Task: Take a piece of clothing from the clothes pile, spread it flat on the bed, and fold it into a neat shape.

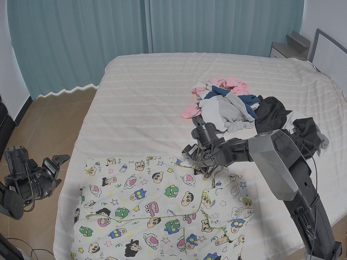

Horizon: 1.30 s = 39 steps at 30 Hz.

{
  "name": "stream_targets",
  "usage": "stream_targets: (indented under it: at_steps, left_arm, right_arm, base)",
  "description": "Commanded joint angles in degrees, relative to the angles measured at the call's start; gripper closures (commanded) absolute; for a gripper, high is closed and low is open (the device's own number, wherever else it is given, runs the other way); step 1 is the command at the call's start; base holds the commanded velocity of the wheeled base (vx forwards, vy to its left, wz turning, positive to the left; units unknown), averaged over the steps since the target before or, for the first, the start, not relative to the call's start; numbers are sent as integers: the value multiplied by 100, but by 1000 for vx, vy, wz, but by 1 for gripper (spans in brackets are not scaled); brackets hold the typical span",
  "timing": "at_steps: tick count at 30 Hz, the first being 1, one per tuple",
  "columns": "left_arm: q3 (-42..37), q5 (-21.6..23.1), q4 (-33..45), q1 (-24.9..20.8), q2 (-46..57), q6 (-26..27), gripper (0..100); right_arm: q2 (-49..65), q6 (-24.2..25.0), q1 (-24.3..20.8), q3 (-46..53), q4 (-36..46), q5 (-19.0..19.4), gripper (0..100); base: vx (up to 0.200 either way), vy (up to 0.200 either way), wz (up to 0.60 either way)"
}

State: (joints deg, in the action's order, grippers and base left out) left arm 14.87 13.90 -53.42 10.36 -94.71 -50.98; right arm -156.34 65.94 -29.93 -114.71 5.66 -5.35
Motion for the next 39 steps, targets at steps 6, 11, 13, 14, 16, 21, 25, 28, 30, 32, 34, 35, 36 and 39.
stream_targets:
  at_steps: [6, 11, 13, 14, 16, 21, 25, 28, 30, 32, 34, 35, 36, 39]
  left_arm:
    - [-11, 8, -2, 1, 5, -8, 0]
    - [-28, 8, -2, 1, 14, -8, 0]
    - [-28, 8, -2, -8, 14, -8, 0]
    - [-28, 8, -2, -8, 14, -8, 0]
    - [-28, 8, -2, -8, 14, -8, 0]
    - [-37, 69, -2, -17, 23, -8, 0]
    - [-134, 271, -2, -17, 67, -8, 0]
    - [-134, 289, -11, -17, 75, -8, 0]
    - [-134, 289, -2, -17, 84, -8, 0]
    - [-134, 289, -11, -17, 84, -8, 0]
    - [-134, 289, -11, -17, 84, -8, 0]
    - [-134, 289, -11, -17, 75, -8, 0]
    - [-134, 289, -11, -17, 75, -8, 0]
    - [-143, 289, -2, -17, 75, -8, 0]
  right_arm:
    - [-54, 235, 5, 12, 928, 43, 0]
    - [254, 200, 13, 12, 858, -1, 0]
    - [429, 165, -4, 12, 823, -1, 0]
    - [517, 156, -13, 12, 814, -1, 0]
    - [675, 139, -31, 12, 814, -1, 0]
    - [816, 95, -101, 12, 665, -10, 0]
    - [930, 15, -180, 12, 515, -19, 0]
    - [922, -2, -268, 12, 445, -19, 0]
    - [895, -46, -286, 12, 331, -27, 0]
    - [922, -64, -294, 12, 217, -54, 0]
    - [1053, -116, -312, 12, 67, -89, 0]
    - [1089, -125, -312, 12, 50, -89, 0]
    - [1256, -231, -329, 12, -21, -106, 0]
    - [1581, -398, -321, 12, -161, -115, 0]
  base:
    - [0, 0, 0]
    - [0, 0, 0]
    - [0, 0, 0]
    - [0, 0, 0]
    - [0, 0, 0]
    - [0, 0, 0]
    - [0, 0, 0]
    - [0, 0, 0]
    - [0, 0, 0]
    - [0, 0, 0]
    - [0, 0, 0]
    - [0, 0, 0]
    - [0, 0, 0]
    - [0, 0, 0]
